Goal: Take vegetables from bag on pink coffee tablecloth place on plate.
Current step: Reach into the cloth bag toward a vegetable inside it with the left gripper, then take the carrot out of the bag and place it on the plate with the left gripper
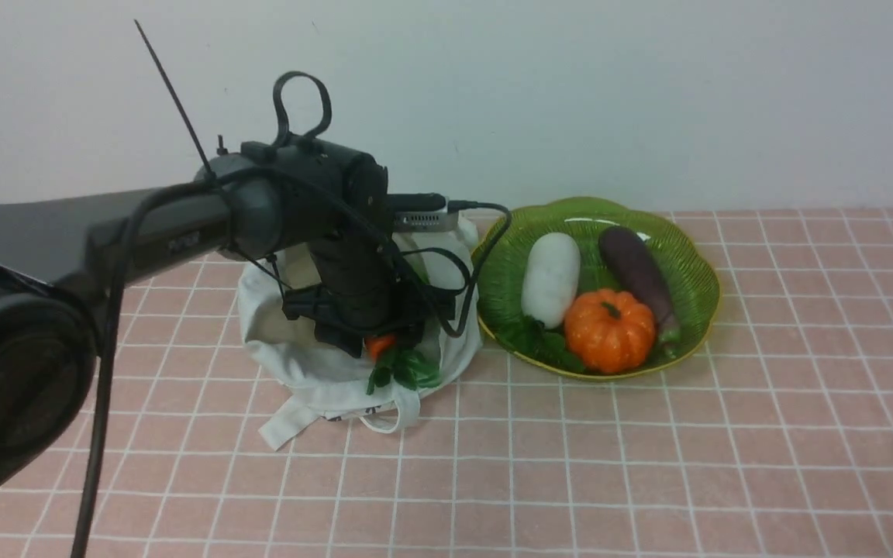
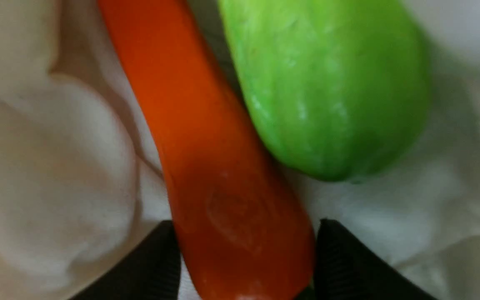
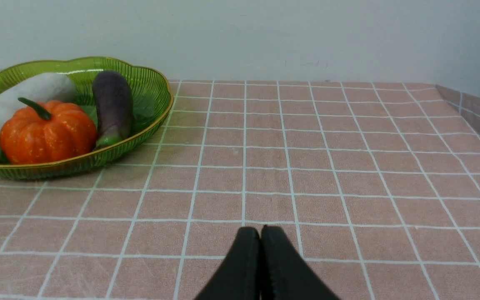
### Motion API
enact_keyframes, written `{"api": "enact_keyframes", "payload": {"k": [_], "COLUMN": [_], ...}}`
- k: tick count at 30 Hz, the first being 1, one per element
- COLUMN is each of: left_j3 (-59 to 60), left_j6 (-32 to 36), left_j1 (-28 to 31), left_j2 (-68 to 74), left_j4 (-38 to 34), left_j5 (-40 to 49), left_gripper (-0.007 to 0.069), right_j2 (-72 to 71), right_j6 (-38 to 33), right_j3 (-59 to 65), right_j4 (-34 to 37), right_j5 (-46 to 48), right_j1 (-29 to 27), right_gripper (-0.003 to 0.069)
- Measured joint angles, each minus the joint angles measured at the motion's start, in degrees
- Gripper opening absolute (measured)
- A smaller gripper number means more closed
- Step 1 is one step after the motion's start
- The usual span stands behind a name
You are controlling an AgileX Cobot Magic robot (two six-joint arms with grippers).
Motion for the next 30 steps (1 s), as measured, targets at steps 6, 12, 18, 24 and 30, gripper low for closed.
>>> {"api": "enact_keyframes", "payload": {"k": [6, 12, 18, 24, 30], "left_j3": [-1.0, -5.79, -11.04, -17.68, -30.67], "left_j6": [0.75, 8.13, 13.97, 25.33, 30.17], "left_j1": [0.0, 0.0, -1.06, -6.17, -8.43], "left_j2": [-1.48, -8.79, -17.06, -10.51, 1.44], "left_j4": [0.0, 0.0, -10.32, -20.65, -19.6], "left_j5": [7.34, 20.12, 20.91, 17.17, 17.4], "left_gripper": [0.0323, 0.0323, 0.0323, 0.0323, 0.0323], "right_j2": [0.0, 0.0, 0.0, 0.0, 0.0], "right_j6": [0.0, 0.0, 0.0, 0.0, 0.0], "right_j3": [0.0, 0.0, 0.0, 0.0, 0.0], "right_j4": [0.0, 0.0, 0.0, 0.0, 0.0], "right_j5": [0.0, 0.0, 0.0, 0.0, 0.0], "right_j1": [0.0, 0.0, 0.0, 0.0, 0.0], "right_gripper": [-0.0015, -0.0015, -0.0015, -0.0015, -0.0015]}}
